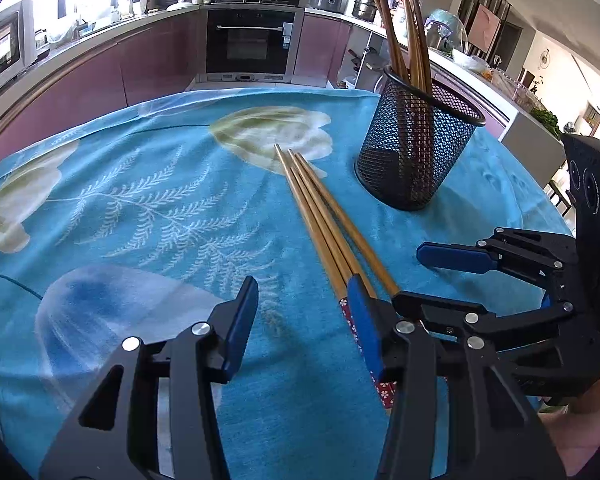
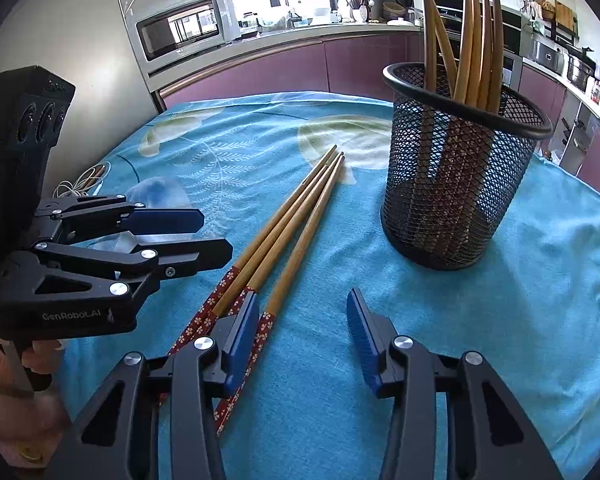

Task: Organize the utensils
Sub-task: 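Move the open right tool back down to the chopstick pile, then close the right tool around another chopstick from the pile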

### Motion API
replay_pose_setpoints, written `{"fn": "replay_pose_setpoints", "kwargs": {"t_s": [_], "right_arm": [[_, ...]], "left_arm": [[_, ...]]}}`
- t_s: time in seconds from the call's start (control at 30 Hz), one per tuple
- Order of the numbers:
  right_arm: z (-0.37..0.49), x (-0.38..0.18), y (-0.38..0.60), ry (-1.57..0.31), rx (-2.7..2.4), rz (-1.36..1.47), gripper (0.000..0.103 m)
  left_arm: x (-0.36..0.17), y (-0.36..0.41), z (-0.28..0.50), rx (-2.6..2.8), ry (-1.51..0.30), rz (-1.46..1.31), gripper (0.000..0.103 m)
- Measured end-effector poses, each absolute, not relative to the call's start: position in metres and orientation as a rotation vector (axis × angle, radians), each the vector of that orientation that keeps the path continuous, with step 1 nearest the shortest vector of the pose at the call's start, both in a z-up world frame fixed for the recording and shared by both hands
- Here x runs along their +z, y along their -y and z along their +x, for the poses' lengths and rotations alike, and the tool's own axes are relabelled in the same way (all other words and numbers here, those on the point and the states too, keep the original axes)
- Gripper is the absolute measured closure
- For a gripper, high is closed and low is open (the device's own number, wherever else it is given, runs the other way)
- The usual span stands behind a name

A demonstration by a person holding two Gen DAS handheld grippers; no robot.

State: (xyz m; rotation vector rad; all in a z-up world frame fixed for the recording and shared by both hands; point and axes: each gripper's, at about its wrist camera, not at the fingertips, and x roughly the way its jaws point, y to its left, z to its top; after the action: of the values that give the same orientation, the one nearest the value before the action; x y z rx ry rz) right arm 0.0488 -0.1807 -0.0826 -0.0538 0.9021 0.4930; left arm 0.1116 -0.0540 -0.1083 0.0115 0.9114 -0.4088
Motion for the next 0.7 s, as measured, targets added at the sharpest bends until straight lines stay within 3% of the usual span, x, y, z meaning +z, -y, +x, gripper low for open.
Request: {"fn": "replay_pose_setpoints", "kwargs": {"t_s": [0.57, 0.7], "right_arm": [[0.049, -0.082, 0.188, -0.905, 0.504, -0.027, 0.062], [0.049, -0.082, 0.188, -0.905, 0.502, -0.029, 0.062]], "left_arm": [[-0.116, 0.069, 0.115, -0.4, -0.924, 0.08, 0.055], [-0.115, 0.065, 0.116, -0.385, -0.93, 0.066, 0.066]]}}
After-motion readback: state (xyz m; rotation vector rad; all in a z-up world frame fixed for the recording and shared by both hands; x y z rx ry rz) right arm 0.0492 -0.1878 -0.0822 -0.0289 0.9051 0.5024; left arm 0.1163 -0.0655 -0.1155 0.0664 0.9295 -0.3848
